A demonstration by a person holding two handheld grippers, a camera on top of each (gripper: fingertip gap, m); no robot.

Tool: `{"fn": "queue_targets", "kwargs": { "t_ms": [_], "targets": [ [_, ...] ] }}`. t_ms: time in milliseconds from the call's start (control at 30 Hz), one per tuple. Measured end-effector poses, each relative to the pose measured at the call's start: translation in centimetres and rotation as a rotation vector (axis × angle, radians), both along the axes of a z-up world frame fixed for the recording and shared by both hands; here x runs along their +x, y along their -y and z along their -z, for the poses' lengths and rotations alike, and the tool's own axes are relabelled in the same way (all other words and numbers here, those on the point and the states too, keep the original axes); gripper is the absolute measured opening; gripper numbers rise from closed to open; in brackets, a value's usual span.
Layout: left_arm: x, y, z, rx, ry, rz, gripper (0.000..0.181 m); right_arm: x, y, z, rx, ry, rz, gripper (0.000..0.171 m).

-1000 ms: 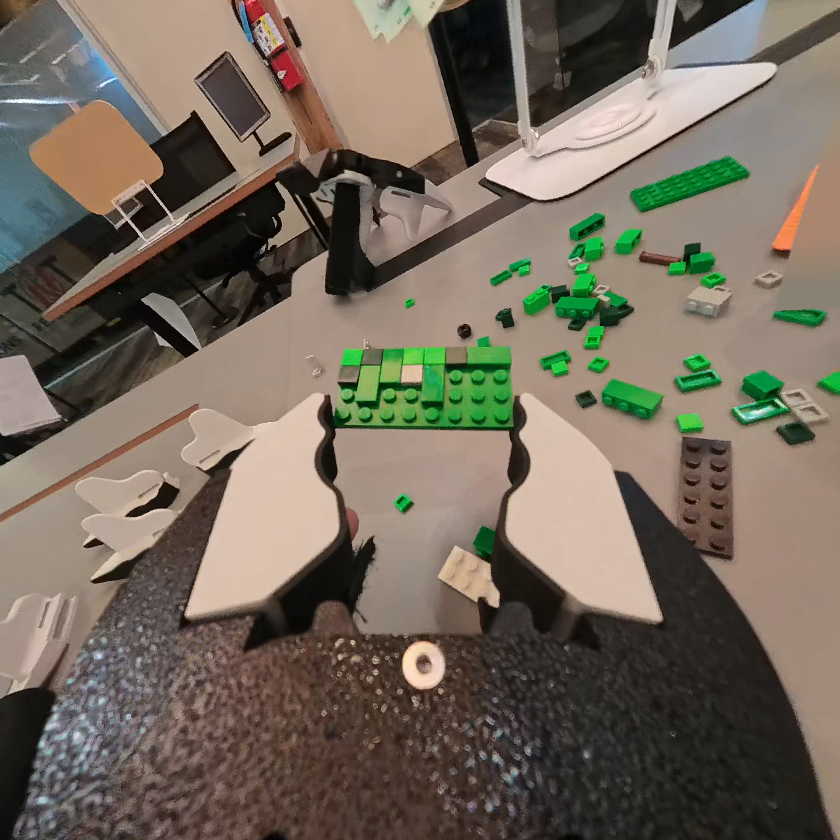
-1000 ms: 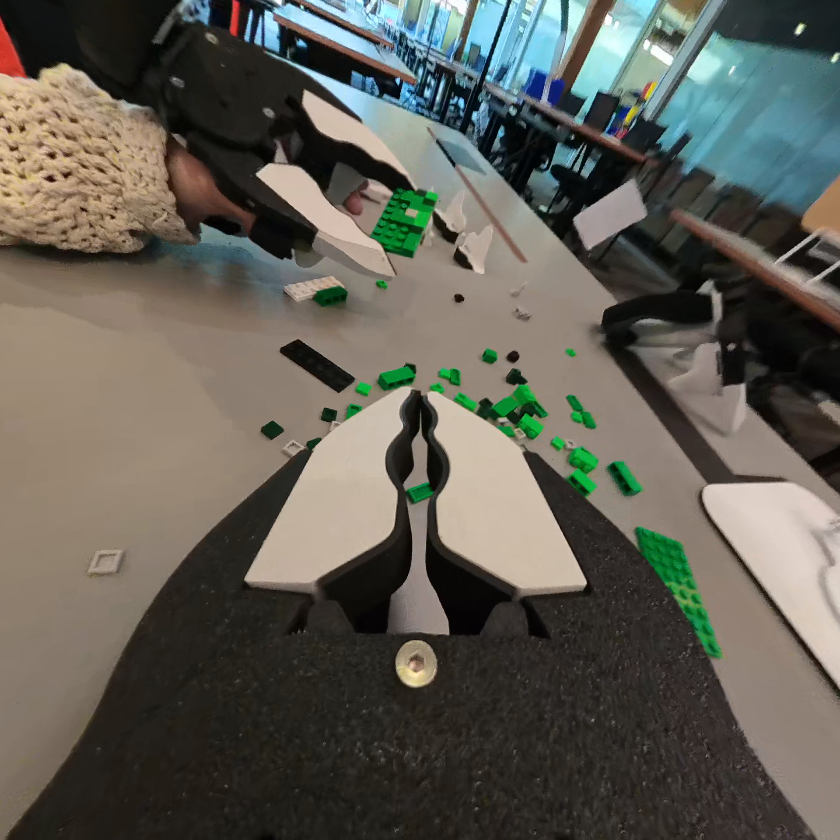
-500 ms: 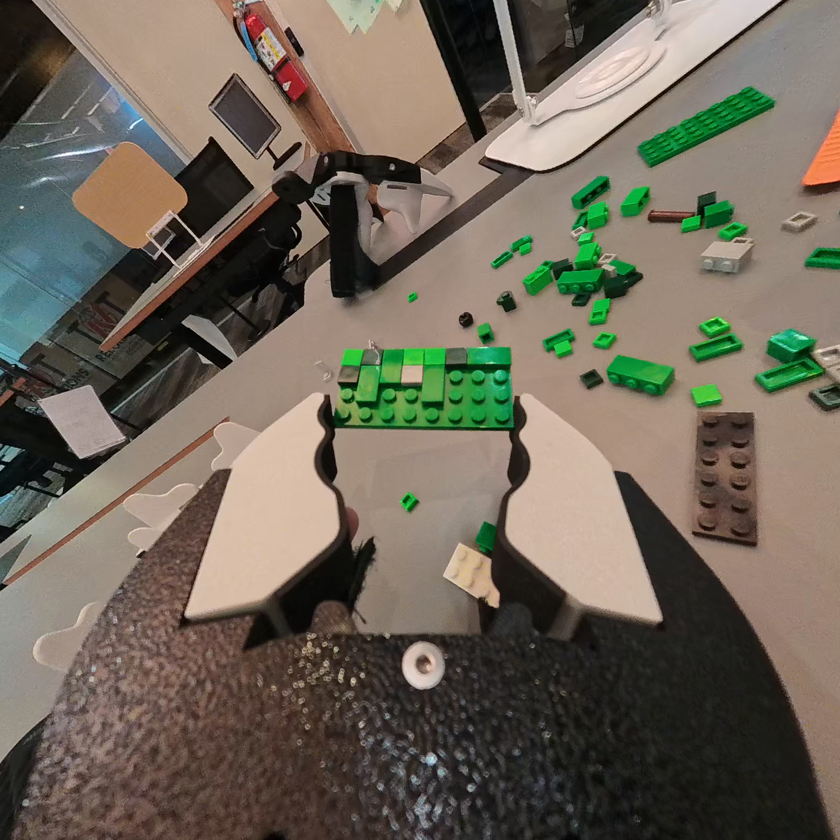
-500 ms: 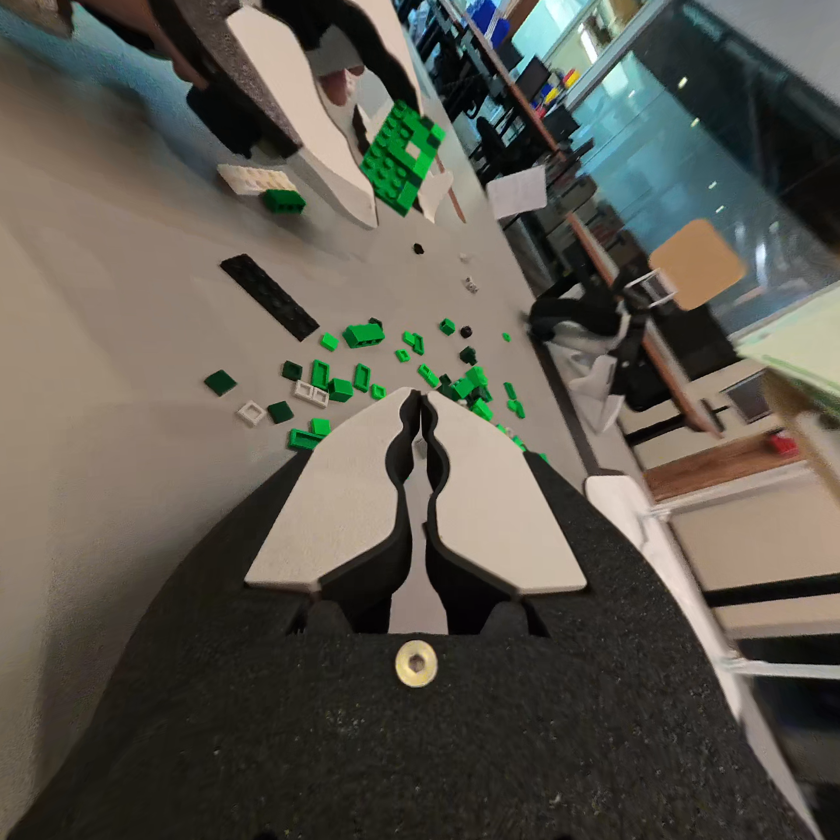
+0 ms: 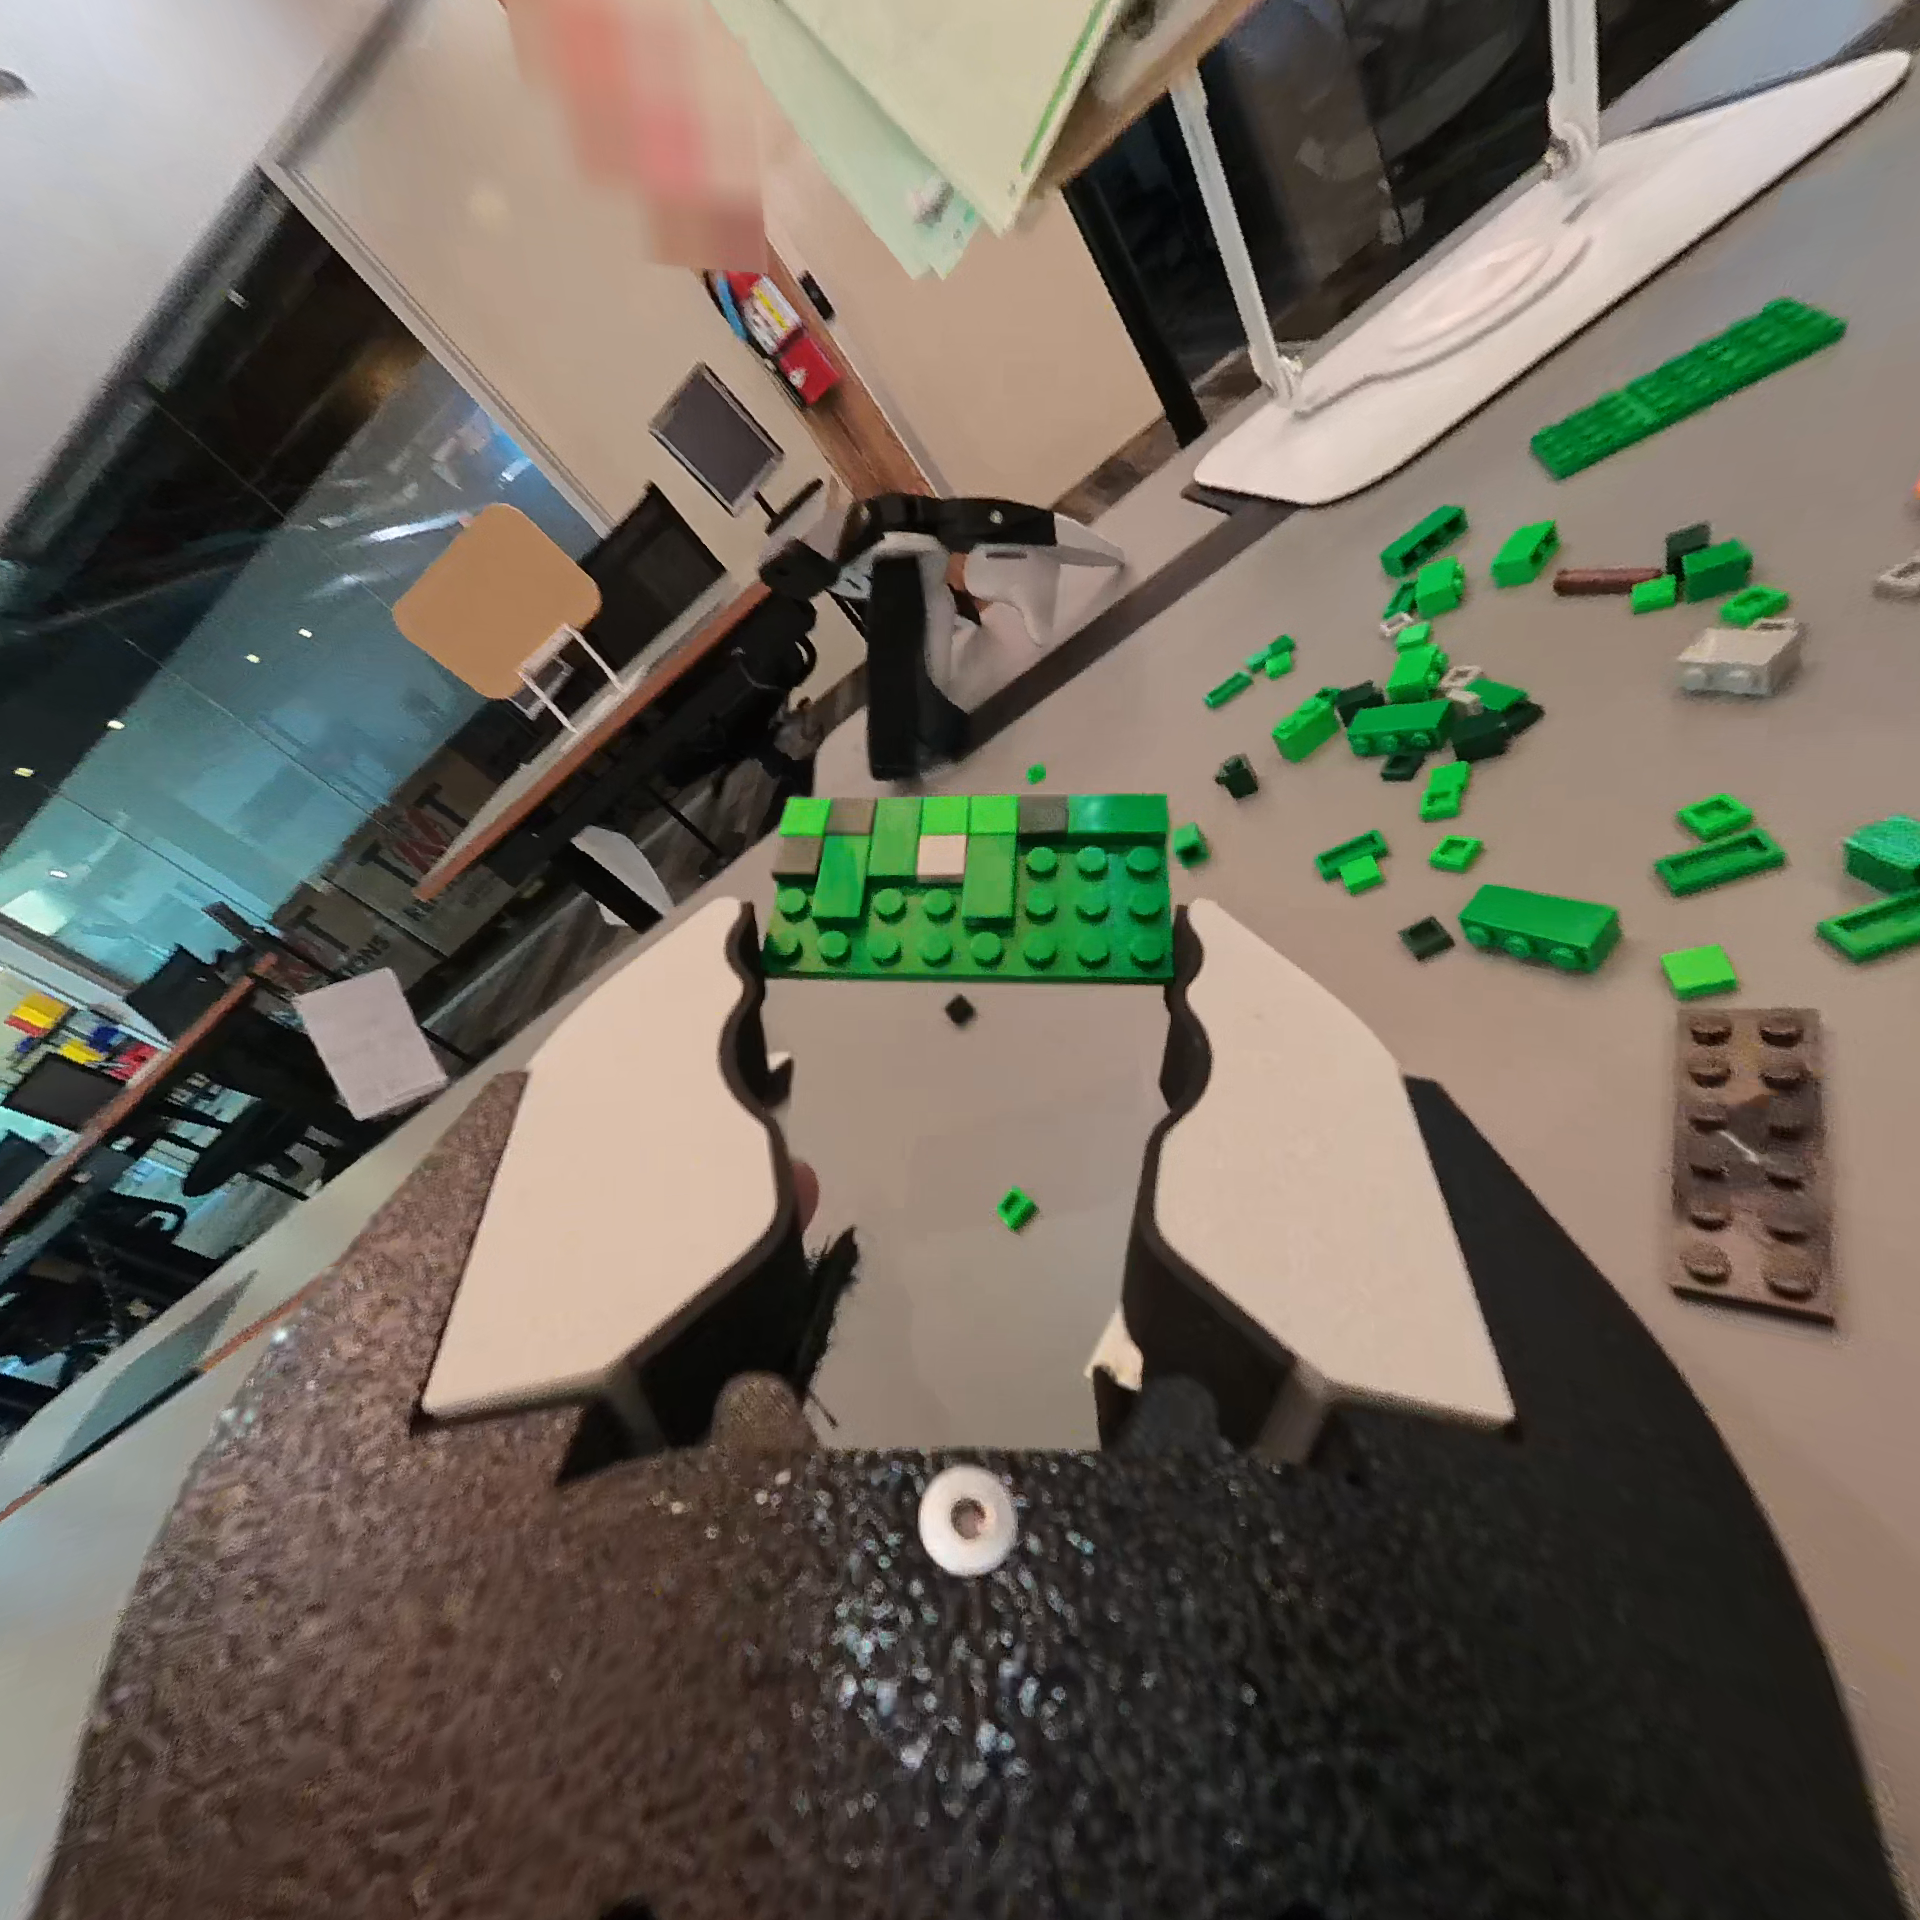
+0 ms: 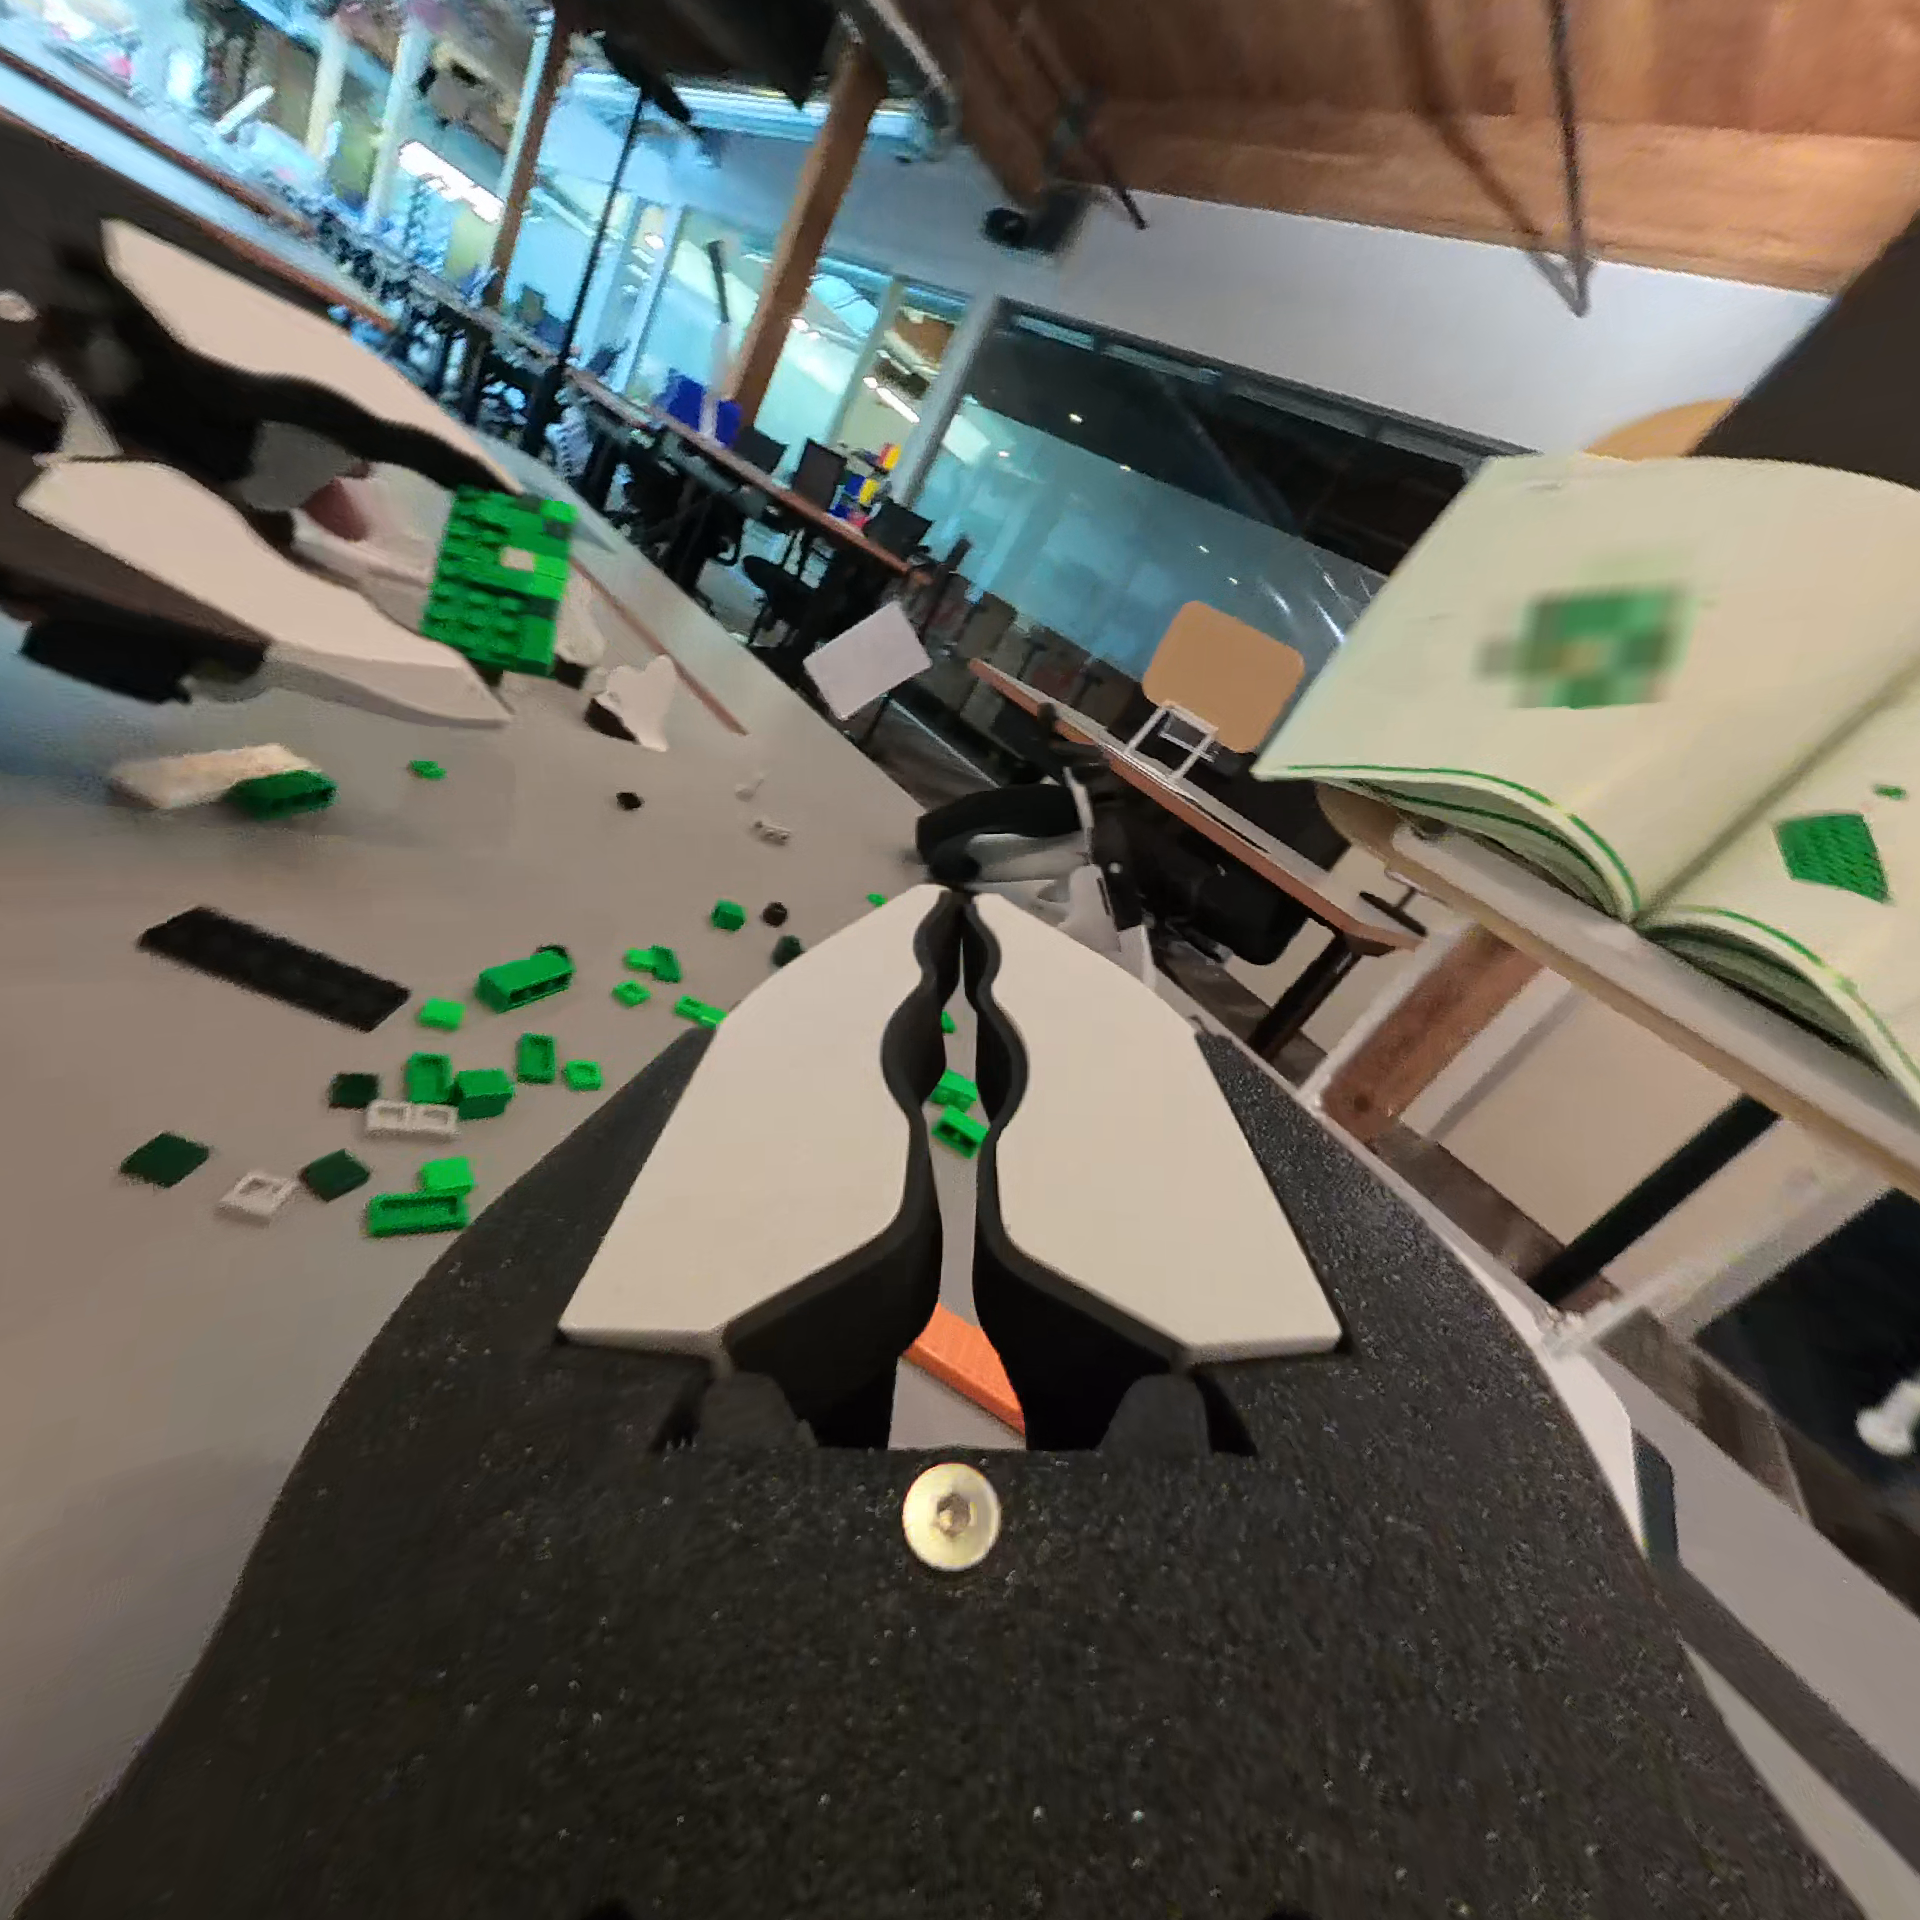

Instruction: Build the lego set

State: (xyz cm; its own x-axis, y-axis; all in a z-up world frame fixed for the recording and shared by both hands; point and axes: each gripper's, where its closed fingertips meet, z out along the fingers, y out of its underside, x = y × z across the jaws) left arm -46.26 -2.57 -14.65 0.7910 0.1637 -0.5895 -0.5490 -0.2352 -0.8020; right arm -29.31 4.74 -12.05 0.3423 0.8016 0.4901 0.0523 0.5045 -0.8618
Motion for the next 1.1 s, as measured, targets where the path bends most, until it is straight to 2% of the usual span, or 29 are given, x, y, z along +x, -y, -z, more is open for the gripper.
{"fn": "queue_targets", "kwargs": {
  "t_ms": [300, 800, 1100],
  "targets": [
    [-0.1, 0.1, -0.6, 0.043, -0.038, -0.010, 0.074, 0.6, -1.9, 0.0, -0.157, -0.053, 0.020, 0.000],
    [0.1, 0.1, -0.5, 0.037, -0.066, -0.004, 0.074, 0.3, -1.3, 0.3, -0.131, -0.017, 0.002, 0.000],
    [-0.4, 0.1, -0.4, 0.039, -0.013, -0.006, 0.074, 0.1, -1.1, 0.4, -0.120, -0.005, -0.004, 0.000]
  ]
}}
